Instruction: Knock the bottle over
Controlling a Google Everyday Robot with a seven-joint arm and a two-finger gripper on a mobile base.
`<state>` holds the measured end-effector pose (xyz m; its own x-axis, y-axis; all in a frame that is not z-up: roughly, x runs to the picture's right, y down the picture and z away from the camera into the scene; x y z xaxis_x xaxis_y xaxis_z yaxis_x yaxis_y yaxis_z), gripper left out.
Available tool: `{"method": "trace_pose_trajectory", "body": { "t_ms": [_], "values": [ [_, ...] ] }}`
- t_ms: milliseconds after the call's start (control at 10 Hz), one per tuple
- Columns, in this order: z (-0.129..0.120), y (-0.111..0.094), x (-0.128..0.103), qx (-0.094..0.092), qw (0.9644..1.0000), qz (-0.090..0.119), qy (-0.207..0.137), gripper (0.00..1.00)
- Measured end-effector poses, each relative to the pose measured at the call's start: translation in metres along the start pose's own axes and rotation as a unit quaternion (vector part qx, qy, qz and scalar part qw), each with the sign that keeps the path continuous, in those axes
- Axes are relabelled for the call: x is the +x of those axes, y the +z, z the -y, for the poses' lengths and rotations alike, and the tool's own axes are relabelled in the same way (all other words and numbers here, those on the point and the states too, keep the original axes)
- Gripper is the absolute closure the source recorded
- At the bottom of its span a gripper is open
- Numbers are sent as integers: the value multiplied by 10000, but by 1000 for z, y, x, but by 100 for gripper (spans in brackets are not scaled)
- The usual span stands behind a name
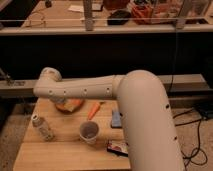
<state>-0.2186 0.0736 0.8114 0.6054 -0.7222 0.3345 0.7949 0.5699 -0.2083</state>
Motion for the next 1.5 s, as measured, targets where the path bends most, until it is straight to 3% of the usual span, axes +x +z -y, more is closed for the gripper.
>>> {"method": "trace_pose_trajectory", "body": {
  "t_ms": [200,500,600,800,1200,1500],
  "values": [
    [2,-1,-6,62,10000,51,-41,63],
    [1,-5,-44,219,9994,245,-135,94],
    [5,-6,-55,255,9990,301,-196,99],
    [3,-5,-62,242,9985,410,-253,100],
    [-44,-8,-54,124,9984,540,-121,100],
    [-54,-10,-62,41,9978,614,-244,100]
  ]
}}
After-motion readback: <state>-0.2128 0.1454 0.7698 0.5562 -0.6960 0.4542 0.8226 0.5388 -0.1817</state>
